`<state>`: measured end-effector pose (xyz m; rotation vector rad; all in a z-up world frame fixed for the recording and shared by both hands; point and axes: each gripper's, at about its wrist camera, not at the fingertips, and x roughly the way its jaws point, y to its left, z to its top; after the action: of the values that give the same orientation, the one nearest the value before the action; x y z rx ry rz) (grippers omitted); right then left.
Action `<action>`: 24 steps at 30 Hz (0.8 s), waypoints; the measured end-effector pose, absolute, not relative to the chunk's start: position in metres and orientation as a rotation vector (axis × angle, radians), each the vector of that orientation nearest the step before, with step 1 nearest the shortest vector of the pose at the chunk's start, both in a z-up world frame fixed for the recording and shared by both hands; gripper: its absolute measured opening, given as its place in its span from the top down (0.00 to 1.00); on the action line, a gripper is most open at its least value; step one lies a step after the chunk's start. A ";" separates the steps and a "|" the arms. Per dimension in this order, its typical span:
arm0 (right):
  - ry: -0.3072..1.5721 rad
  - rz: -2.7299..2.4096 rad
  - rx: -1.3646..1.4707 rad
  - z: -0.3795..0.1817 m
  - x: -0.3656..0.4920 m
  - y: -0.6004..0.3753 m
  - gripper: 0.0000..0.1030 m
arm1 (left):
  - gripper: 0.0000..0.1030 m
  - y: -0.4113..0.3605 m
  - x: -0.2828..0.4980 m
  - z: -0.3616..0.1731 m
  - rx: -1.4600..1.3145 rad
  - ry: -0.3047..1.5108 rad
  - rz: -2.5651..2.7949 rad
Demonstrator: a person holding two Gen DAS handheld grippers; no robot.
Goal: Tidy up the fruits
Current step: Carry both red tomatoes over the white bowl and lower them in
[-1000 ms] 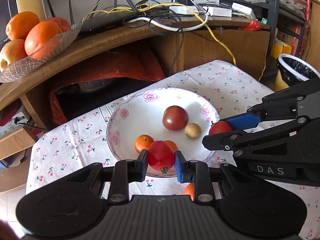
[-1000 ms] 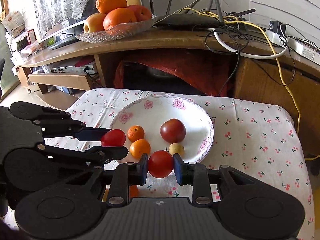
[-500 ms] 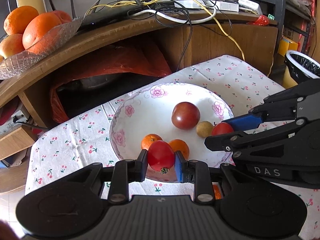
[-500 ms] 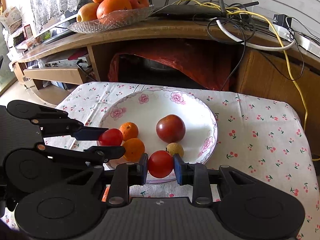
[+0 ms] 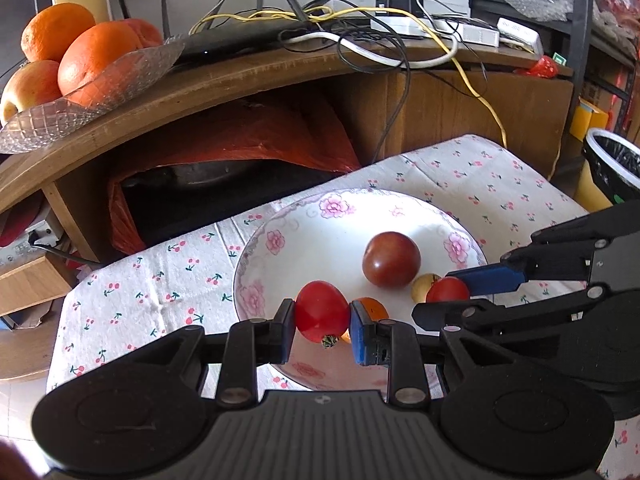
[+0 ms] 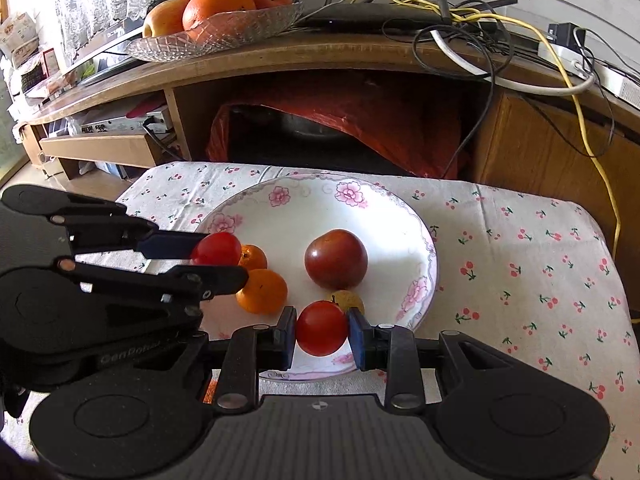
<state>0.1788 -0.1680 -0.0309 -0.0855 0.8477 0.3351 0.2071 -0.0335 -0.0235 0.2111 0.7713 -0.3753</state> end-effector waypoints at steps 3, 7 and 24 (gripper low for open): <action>0.843 0.334 -0.082 -0.032 0.182 -0.167 0.75 | 0.64 -0.032 0.210 -0.024 0.194 0.771 -0.373; 0.835 0.329 -0.081 -0.031 0.185 -0.168 0.75 | 0.63 -0.033 0.213 -0.024 0.195 0.766 -0.366; 0.797 0.312 -0.070 -0.023 0.183 -0.172 0.69 | 0.59 -0.029 0.211 -0.014 0.177 0.741 -0.354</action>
<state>0.1829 -0.1716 -0.0226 -0.0695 0.7969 0.3121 0.2107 -0.0289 -0.0135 0.1766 0.7405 -0.3538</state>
